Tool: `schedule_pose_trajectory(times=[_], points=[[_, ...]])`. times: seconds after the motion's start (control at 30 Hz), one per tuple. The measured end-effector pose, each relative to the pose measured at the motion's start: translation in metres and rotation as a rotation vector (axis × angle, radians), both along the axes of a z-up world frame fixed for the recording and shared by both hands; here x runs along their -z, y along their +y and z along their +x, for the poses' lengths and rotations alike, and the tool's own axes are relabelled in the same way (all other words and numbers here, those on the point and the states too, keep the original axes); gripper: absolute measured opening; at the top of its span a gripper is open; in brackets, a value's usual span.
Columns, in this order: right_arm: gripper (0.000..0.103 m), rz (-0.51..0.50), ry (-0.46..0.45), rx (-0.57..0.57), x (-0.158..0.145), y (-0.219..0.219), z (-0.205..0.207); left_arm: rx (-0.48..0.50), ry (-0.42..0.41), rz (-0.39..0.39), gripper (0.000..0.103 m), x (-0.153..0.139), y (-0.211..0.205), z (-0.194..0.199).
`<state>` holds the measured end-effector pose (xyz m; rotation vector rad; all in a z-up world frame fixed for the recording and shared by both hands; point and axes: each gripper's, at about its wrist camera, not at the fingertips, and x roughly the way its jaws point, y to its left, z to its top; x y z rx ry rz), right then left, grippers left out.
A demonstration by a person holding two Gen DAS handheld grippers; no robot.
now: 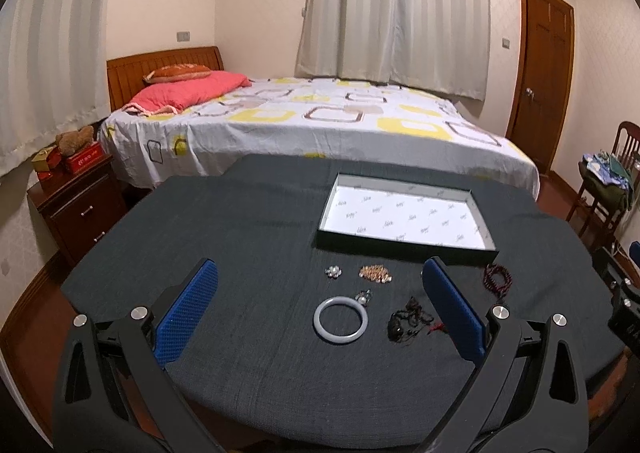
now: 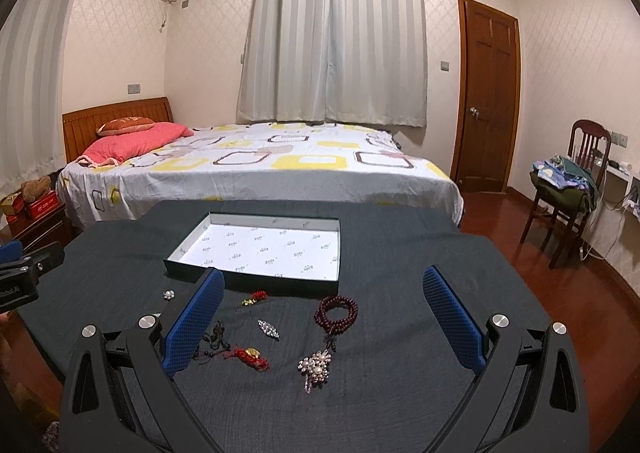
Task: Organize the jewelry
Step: 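Grasp the white jade bangle with the left tool while the right tool grasps the pearl flower brooch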
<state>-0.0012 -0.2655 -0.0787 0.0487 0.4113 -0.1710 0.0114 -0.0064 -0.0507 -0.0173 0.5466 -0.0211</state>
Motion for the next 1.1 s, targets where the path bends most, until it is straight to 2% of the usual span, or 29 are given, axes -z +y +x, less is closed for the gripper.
schedule_pose_trajectory(times=[0.17,0.4,0.6,0.77,0.93,1.03,1.1], points=[[0.097,0.031,0.073,0.002,0.041,-0.009,0.02,0.015,0.084,0.009,0.1,0.035,0.001,0.025],[0.097,0.06,0.208,0.014,0.105,-0.019,0.045,0.068,0.223,-0.016,0.1,0.101,-0.001,0.065],[0.097,0.075,0.273,0.02,0.124,-0.023,0.057,0.06,0.323,-0.038,0.1,0.142,-0.002,0.099],[0.097,0.086,0.3,0.019,0.132,-0.024,0.063,0.073,0.344,-0.003,0.099,0.154,-0.011,0.113],[0.097,0.09,0.31,0.016,0.135,-0.024,0.069,0.076,0.38,-0.013,0.099,0.159,-0.01,0.121],[0.097,0.092,0.312,0.014,0.136,-0.024,0.072,0.081,0.384,0.023,0.097,0.159,-0.014,0.121],[0.097,0.093,0.317,0.011,0.136,-0.024,0.074,0.085,0.381,0.048,0.092,0.159,-0.016,0.12]])
